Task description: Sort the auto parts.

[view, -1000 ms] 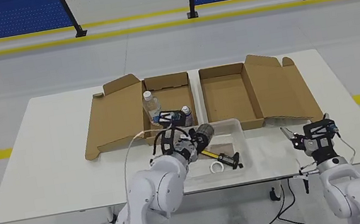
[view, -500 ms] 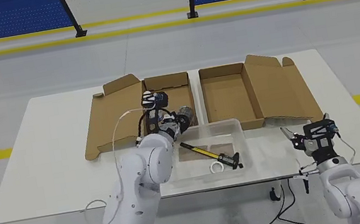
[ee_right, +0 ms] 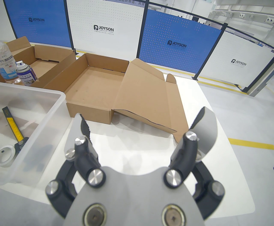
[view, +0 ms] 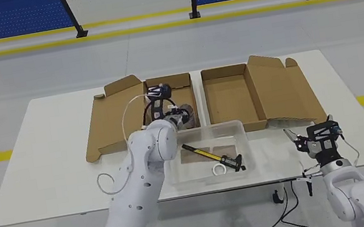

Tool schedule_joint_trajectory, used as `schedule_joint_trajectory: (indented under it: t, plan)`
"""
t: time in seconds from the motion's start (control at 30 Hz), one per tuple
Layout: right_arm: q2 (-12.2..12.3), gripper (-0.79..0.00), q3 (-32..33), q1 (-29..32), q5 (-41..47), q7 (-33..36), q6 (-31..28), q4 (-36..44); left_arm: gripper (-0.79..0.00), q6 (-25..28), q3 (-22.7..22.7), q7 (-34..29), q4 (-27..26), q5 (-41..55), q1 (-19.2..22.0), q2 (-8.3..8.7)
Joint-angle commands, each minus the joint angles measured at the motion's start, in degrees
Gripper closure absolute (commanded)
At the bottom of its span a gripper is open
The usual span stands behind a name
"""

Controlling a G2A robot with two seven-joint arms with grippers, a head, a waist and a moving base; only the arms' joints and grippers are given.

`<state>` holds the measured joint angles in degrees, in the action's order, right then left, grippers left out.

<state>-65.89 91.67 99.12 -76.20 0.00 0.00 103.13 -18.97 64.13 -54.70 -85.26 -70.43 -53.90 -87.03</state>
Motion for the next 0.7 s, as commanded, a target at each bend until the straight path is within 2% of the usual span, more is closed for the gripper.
schedule_joint_trajectory:
  t: [0.0,0.67]
  plan:
    - [0.00,-0.785,0.00,0.00,0.00,0.00,0.00,0.00,0.000,-0.27,-0.29,-0.54,1.21,-0.56,1.02,-0.10]
    - [0.00,-0.785,0.00,0.00,0.00,0.00,0.00,0.00,0.000,-0.85,-3.01,-3.93,16.44,-4.90,10.05,-1.36]
